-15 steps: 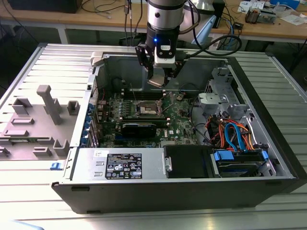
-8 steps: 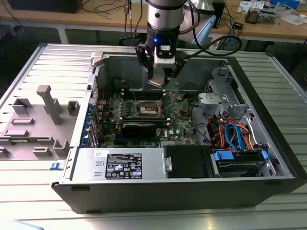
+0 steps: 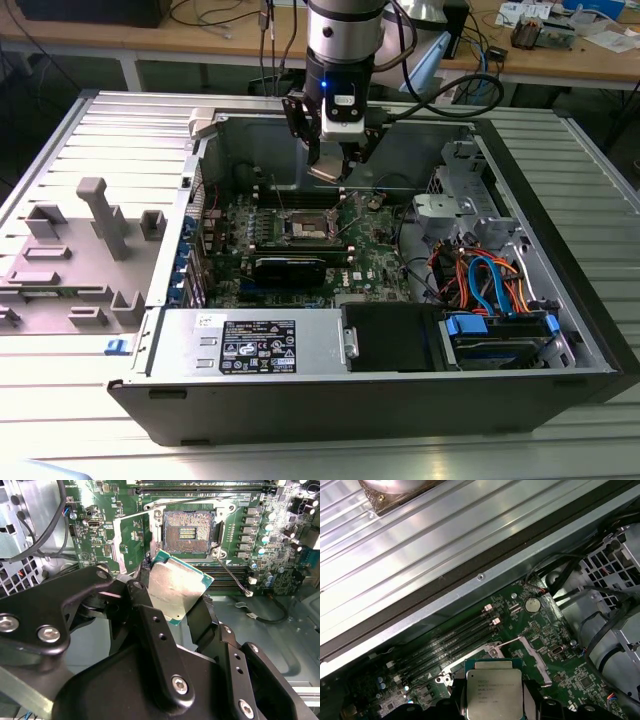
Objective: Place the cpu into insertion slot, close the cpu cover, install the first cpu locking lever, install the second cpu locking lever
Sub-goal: 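Place the cpu into insertion slot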
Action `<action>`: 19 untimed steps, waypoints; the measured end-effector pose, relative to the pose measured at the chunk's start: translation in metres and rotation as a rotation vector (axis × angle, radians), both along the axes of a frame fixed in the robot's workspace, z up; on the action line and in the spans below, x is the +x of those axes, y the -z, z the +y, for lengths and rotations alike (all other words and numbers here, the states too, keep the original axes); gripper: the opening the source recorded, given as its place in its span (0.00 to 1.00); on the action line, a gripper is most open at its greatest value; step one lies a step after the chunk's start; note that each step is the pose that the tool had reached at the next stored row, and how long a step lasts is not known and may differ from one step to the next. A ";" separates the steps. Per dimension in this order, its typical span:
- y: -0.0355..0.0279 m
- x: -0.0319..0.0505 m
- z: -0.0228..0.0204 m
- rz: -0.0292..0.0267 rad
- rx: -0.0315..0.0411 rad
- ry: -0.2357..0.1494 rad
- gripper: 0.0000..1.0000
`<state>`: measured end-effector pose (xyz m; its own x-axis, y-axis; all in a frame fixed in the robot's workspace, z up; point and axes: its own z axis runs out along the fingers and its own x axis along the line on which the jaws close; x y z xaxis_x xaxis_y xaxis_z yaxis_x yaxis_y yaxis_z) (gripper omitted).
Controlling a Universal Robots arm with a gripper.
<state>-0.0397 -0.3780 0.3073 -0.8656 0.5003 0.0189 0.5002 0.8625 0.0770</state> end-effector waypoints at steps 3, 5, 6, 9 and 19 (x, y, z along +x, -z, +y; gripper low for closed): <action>0.0001 0.0000 0.0000 0.0000 -0.0001 0.001 0.55; 0.0001 0.0000 0.0000 0.0000 -0.0002 0.002 0.55; 0.0001 0.0000 0.0000 0.0000 -0.0002 0.002 0.55; 0.0002 0.0000 0.0000 0.0000 -0.0002 0.003 0.55; 0.0004 0.0000 0.0000 0.0000 -0.0009 0.008 0.55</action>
<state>-0.0397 -0.3780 0.3069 -0.8616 0.5072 0.0184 0.5071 0.8585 0.0762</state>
